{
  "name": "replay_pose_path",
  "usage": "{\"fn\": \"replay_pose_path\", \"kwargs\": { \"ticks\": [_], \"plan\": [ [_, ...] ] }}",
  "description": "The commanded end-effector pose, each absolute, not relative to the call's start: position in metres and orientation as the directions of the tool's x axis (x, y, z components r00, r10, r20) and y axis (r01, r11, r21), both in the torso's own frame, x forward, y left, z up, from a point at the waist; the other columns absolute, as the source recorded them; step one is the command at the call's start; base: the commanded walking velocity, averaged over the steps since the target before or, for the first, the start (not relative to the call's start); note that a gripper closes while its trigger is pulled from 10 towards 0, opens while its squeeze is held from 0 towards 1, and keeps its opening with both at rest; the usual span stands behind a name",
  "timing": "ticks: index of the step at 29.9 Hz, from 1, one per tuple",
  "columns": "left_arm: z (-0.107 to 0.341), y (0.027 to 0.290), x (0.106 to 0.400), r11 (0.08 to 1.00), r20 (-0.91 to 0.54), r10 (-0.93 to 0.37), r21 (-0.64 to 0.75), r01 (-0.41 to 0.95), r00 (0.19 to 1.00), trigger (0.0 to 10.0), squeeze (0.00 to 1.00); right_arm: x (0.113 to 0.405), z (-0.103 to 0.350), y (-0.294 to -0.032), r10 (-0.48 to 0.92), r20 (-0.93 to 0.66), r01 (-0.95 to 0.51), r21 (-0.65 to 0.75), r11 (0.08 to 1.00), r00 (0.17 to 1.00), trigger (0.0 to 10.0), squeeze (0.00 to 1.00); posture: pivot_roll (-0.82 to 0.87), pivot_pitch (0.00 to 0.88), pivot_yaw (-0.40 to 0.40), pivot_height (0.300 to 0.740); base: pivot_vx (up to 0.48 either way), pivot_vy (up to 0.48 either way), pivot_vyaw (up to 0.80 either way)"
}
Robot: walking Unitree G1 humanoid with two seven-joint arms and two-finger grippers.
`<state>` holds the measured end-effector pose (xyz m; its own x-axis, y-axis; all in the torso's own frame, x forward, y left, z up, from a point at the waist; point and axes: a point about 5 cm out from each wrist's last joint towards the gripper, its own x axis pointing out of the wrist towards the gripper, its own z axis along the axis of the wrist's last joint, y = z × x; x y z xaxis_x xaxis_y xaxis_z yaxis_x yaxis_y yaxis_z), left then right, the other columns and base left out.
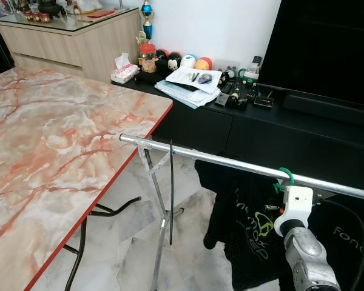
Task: Hang hanger
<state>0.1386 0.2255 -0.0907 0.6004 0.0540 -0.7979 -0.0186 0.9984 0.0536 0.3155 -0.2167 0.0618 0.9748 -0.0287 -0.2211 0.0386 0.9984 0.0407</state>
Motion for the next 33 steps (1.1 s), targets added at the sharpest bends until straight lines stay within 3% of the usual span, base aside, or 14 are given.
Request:
{"fn": "replay_pose_path", "kwargs": {
  "ticks": [1,3,8,11,22,28,29,30,32,33],
  "plan": [
    [-0.093,0.228,0.131,0.998,-0.818,0.062,0.063,-0.019,0.572,10.0,0.0,0.316,0.059,-0.211,-0.016,-0.234,0.029,0.052,0.998,0.972,0.0,0.0,0.07,0.08,0.005,0.74,0.0,0.0,0.0],
    [-0.094,0.228,0.131,0.998,-0.818,0.062,0.063,-0.018,0.572,10.0,0.0,0.315,0.06,-0.213,-0.039,-0.231,0.051,0.047,0.998,0.972,0.0,0.0,0.07,0.08,0.004,0.74,0.0,0.0,0.0],
    [-0.094,0.226,0.13,0.998,-0.821,0.056,0.06,-0.012,0.568,10.0,0.0,0.309,0.064,-0.235,-0.309,-0.197,0.335,0.118,0.935,0.93,0.0,0.0,0.07,0.08,0.003,0.74,0.0,0.0,0.0],
    [-0.094,0.226,0.13,0.998,-0.821,0.054,0.058,-0.01,0.568,10.0,0.0,0.302,0.062,-0.241,-0.391,-0.203,0.425,0.166,0.89,0.898,0.0,0.0,0.06,0.08,0.003,0.74,0.0,0.0,0.0],
    [-0.094,0.228,0.13,0.998,-0.827,0.054,0.059,-0.008,0.559,10.0,0.0,0.285,0.067,-0.231,-0.506,-0.153,0.528,0.252,0.811,0.849,0.0,0.0,0.06,0.078,0.002,0.74,0.0,0.0,0.0],
    [-0.094,0.235,0.127,0.998,-0.837,0.058,0.062,-0.01,0.544,10.0,0.0,0.28,0.057,-0.222,-0.463,-0.231,0.512,0.251,0.821,0.856,0.0,0.0,0.06,0.078,-0.001,0.74,0.0,0.0,0.0],
    [-0.094,0.235,0.127,0.998,-0.838,0.059,0.063,-0.011,0.543,10.0,0.0,0.279,0.056,-0.222,-0.458,-0.234,0.507,0.231,0.83,0.858,3.7,0.0,0.06,0.079,0.0,0.74,0.0,0.0,0.0],
    [-0.094,0.236,0.126,0.998,-0.84,0.06,0.064,-0.011,0.539,10.0,0.0,0.279,0.055,-0.222,-0.452,-0.238,0.499,0.2,0.843,0.859,10.0,0.0,0.06,0.079,0.0,0.74,0.0,0.0,0.0],
    [-0.094,0.237,0.125,0.998,-0.843,0.061,0.064,-0.012,0.535,10.0,0.0,0.278,0.055,-0.222,-0.448,-0.243,0.494,0.183,0.85,0.86,10.0,0.0,0.06,0.08,-0.001,0.74,0.0,0.0,0.0],
    [-0.095,0.237,0.124,0.998,-0.846,0.062,0.065,-0.013,0.53,10.0,0.0,0.279,0.056,-0.222,-0.447,-0.244,0.493,0.179,0.852,0.861,10.0,0.06,0.06,0.08,-0.002,0.74,0.0,0.0,0.0]
  ]
}}
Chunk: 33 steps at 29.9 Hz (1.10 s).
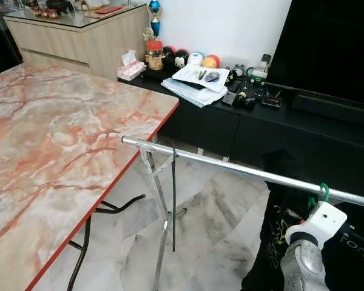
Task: Hang hanger
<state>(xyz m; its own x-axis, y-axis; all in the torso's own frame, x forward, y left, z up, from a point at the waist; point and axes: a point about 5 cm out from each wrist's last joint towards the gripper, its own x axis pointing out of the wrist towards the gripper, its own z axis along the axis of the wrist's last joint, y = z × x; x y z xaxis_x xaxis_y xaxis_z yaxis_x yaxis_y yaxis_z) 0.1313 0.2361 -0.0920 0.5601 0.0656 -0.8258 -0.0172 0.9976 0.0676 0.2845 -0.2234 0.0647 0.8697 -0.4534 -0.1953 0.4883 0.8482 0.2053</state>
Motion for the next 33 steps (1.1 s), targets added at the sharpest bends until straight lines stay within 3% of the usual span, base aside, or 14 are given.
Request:
{"fn": "replay_pose_path", "kwargs": {
  "ticks": [1,2,7,9,19,33],
  "plan": [
    [-0.095,0.237,0.124,0.998,-0.846,0.062,0.065,-0.013,0.53,10.0,0.0,0.279,0.056,-0.222,-0.447,-0.244,0.493,0.179,0.852,0.861,10.0,0.06,0.06,0.08,-0.002,0.74,0.0,0.0,0.0],
    [-0.095,0.237,0.123,0.998,-0.847,0.062,0.065,-0.013,0.528,10.0,0.0,0.279,0.056,-0.223,-0.439,-0.249,0.485,0.17,0.858,0.863,10.0,1.0,0.06,0.081,-0.002,0.74,0.0,0.0,0.0],
    [-0.096,0.235,0.122,0.998,-0.851,0.06,0.063,-0.013,0.522,10.0,0.0,0.284,0.058,-0.222,-0.39,-0.264,0.433,0.124,0.893,0.882,10.0,1.0,0.06,0.081,-0.003,0.74,0.0,0.0,0.0],
    [-0.097,0.231,0.123,0.998,-0.854,0.055,0.059,-0.009,0.517,10.0,0.0,0.289,0.059,-0.221,-0.331,-0.276,0.368,0.09,0.926,0.902,10.0,0.0,0.06,0.082,-0.002,0.74,0.0,0.0,0.0],
    [-0.099,0.219,0.127,0.999,-0.854,0.042,0.051,0.002,0.518,10.0,0.0,0.301,0.08,-0.236,-0.234,-0.285,0.265,0.075,0.961,0.929,10.0,0.0,0.05,0.083,-0.001,0.74,0.0,0.0,0.0],
    [-0.096,0.229,0.127,0.998,-0.854,0.047,0.059,0.006,0.519,10.0,0.0,0.301,0.088,-0.238,-0.119,-0.367,0.163,0.091,0.982,0.923,10.0,0.0,0.06,0.085,0.0,0.74,0.0,0.0,0.0]
  ]
}}
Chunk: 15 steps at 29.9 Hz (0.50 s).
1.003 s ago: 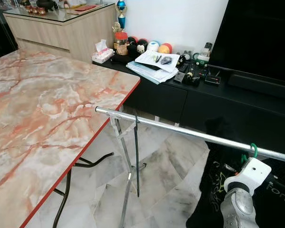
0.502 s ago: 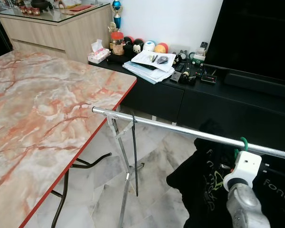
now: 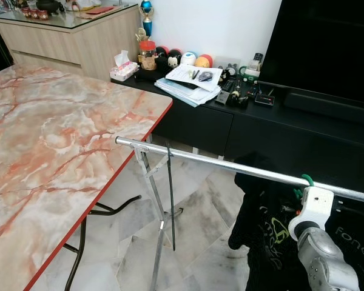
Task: Hang hanger
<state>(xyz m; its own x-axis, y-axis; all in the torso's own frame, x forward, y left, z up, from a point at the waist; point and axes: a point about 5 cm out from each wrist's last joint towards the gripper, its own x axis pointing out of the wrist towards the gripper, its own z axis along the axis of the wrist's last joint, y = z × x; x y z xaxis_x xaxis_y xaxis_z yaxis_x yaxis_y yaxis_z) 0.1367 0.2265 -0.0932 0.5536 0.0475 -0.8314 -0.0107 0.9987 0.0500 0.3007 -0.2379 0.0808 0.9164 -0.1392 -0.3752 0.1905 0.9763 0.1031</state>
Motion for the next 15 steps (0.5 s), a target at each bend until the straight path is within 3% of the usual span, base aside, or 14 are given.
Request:
{"fn": "replay_pose_path", "kwargs": {
  "ticks": [1,9,10,11,12,15],
  "plan": [
    [-0.096,0.229,0.127,0.998,-0.854,0.047,0.059,0.006,0.518,10.0,0.0,0.3,0.089,-0.238,-0.12,-0.369,0.162,0.084,0.983,0.922,10.0,0.0,0.06,0.085,0.0,0.74,0.0,0.0,0.0],
    [-0.098,0.23,0.122,0.999,-0.86,0.04,0.051,0.009,0.509,10.0,0.0,0.294,0.098,-0.248,-0.099,-0.389,0.109,0.004,0.994,0.916,10.0,0.0,0.05,0.087,-0.002,0.74,0.0,0.0,0.0],
    [-0.098,0.23,0.122,0.999,-0.86,0.039,0.051,0.009,0.509,10.0,0.0,0.294,0.098,-0.248,-0.093,-0.392,0.103,0.004,0.995,0.915,10.0,0.29,0.05,0.087,-0.001,0.74,0.0,0.0,0.0],
    [-0.098,0.23,0.122,0.999,-0.86,0.039,0.051,0.009,0.509,10.0,0.0,0.293,0.098,-0.248,-0.089,-0.395,0.098,0.004,0.995,0.915,10.0,0.29,0.05,0.087,-0.001,0.74,0.0,0.0,0.0],
    [-0.097,0.231,0.122,0.999,-0.86,0.04,0.051,0.009,0.508,10.0,0.0,0.291,0.097,-0.248,-0.088,-0.403,0.097,0.003,0.995,0.911,10.0,1.0,0.05,0.087,-0.001,0.74,0.0,0.0,0.0],
    [-0.097,0.233,0.122,0.999,-0.861,0.041,0.052,0.008,0.507,10.0,0.0,0.287,0.094,-0.248,-0.076,-0.429,0.086,0.004,0.996,0.9,10.0,1.0,0.05,0.088,-0.001,0.74,0.0,0.0,0.0]
  ]
}}
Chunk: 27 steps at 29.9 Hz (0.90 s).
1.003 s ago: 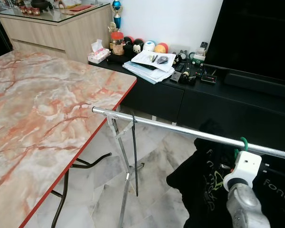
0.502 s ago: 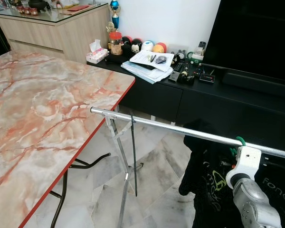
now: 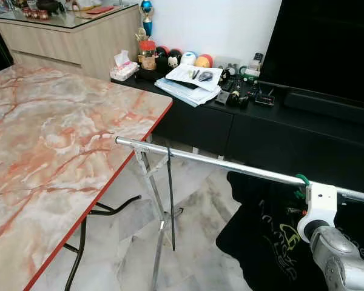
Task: Hang hanger
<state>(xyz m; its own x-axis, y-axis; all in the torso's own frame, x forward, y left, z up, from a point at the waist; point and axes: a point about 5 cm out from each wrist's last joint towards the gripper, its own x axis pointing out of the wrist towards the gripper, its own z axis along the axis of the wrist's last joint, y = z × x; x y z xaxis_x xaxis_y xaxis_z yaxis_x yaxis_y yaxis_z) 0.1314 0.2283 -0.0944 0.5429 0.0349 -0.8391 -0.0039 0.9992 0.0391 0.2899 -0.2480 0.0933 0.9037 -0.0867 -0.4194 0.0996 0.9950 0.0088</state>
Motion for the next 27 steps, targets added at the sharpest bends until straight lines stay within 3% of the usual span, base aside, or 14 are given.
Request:
{"fn": "replay_pose_path", "kwargs": {
  "ticks": [1,2,3,4,16,26,27],
  "plan": [
    [-0.097,0.234,0.123,0.999,-0.861,0.041,0.052,0.007,0.506,10.0,0.0,0.286,0.093,-0.248,-0.069,-0.435,0.079,0.005,0.997,0.898,10.0,0.94,0.05,0.089,-0.001,0.74,0.0,0.0,0.0],
    [-0.096,0.235,0.123,0.999,-0.861,0.041,0.052,0.007,0.506,10.0,0.0,0.285,0.093,-0.248,-0.066,-0.438,0.076,0.006,0.997,0.897,10.0,0.94,0.05,0.089,-0.001,0.74,0.0,0.0,0.0],
    [-0.096,0.236,0.123,0.999,-0.862,0.042,0.052,0.006,0.506,10.0,0.0,0.284,0.093,-0.247,-0.057,-0.44,0.07,0.013,0.997,0.896,10.0,0.52,0.05,0.088,-0.001,0.74,0.0,0.0,0.0],
    [-0.096,0.236,0.123,0.999,-0.862,0.042,0.052,0.006,0.505,10.0,0.0,0.284,0.095,-0.248,-0.055,-0.441,0.069,0.016,0.998,0.896,10.0,0.0,0.04,0.088,-0.001,0.74,0.0,0.0,0.0],
    [-0.099,0.222,0.123,0.999,-0.865,0.018,0.032,0.018,0.502,10.0,0.0,0.287,0.114,-0.253,0.021,-0.431,-0.017,0.013,1.0,0.902,10.0,0.0,0.04,0.09,-0.004,0.74,0.0,0.0,0.0],
    [-0.1,0.2,0.135,0.999,-0.857,-0.007,0.013,0.035,0.514,10.0,0.0,0.29,0.095,-0.258,0.03,-0.495,-0.045,-0.019,0.999,0.868,10.0,0.0,0.05,0.086,-0.003,0.74,0.0,0.0,0.0],
    [-0.1,0.2,0.136,0.999,-0.857,-0.005,0.014,0.034,0.515,10.0,0.0,0.292,0.094,-0.259,0.017,-0.496,-0.03,-0.019,0.999,0.868,9.4,0.0,0.05,0.085,-0.003,0.74,0.0,0.0,0.0]
  ]
}}
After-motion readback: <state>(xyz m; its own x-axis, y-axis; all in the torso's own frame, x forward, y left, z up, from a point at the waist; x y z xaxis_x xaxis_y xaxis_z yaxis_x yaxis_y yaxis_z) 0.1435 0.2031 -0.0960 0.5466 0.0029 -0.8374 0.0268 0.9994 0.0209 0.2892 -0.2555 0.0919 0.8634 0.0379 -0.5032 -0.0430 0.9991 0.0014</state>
